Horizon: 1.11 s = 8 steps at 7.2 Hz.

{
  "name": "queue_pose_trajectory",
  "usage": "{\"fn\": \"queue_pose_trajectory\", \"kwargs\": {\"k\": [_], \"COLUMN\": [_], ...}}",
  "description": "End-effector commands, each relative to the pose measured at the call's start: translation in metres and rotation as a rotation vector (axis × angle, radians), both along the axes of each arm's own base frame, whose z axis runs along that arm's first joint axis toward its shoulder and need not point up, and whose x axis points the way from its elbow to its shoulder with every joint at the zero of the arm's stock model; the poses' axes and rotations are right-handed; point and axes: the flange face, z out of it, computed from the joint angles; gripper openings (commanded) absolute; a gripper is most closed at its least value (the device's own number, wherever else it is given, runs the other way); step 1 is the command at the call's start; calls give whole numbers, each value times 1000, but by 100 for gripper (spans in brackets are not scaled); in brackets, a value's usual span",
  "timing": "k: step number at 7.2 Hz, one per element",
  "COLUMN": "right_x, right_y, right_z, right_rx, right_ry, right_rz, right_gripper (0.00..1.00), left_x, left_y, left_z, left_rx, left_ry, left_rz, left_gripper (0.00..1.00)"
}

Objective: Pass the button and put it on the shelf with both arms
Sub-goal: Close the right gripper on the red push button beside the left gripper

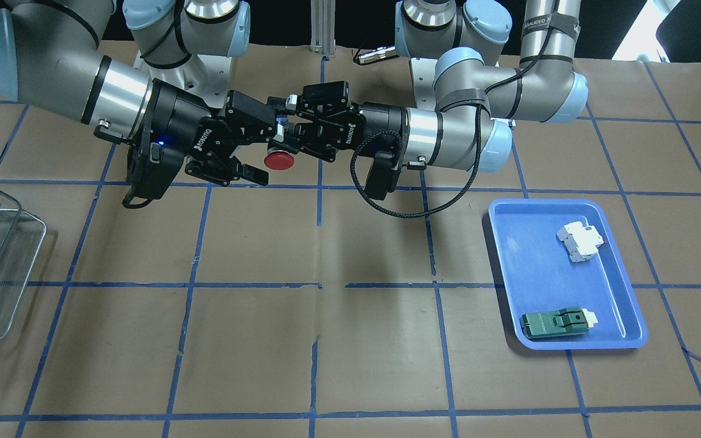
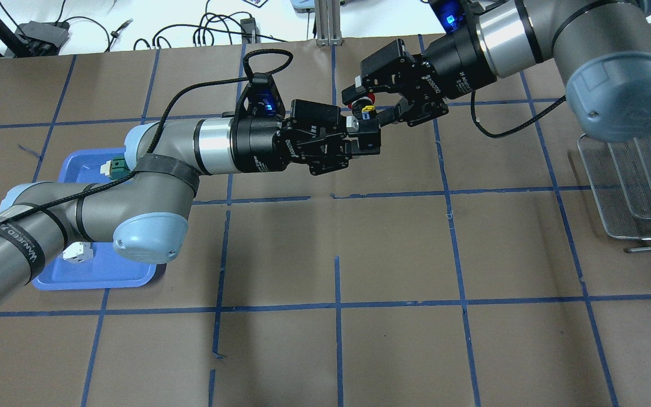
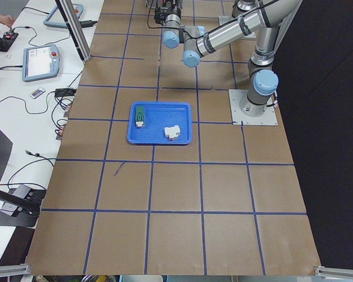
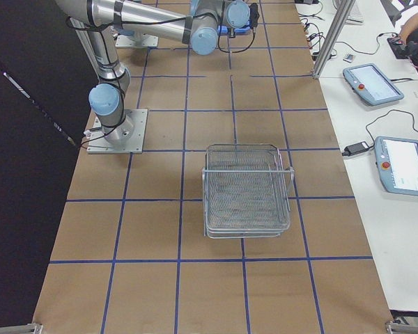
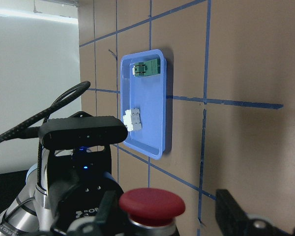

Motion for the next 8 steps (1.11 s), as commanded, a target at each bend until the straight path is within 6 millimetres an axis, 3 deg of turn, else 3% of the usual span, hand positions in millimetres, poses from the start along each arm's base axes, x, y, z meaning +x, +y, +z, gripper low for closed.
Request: {"fn": "queue_pose_trajectory", "kwargs": {"k": [1, 2, 3, 4, 6, 8], "right_x": [1, 1, 1, 1, 1, -11], "right_y": [1, 0, 0, 0, -1, -6], "right_z": [7, 7, 8, 8, 9, 12], "right_rx": [18, 21, 20, 18, 17, 6], "right_ry": [-13, -17, -17, -17, -17, -3], "right_rz": [-20, -23, -23, -23, -23, -42], "right_gripper": [27, 26, 23, 22, 22, 22], "left_x": [0, 0, -1, -1, 0, 5], "left_y": [0, 0, 0, 0, 0, -15], "left_z": [0, 0, 1, 1, 1, 27], "left_rx": [3, 9, 9, 9, 15, 77], "left_ry": [0, -1, -1, 1, 1, -15], "left_rz": [0, 0, -2, -2, -1, -2], "left_gripper": [10, 20, 75, 100, 100, 100]}}
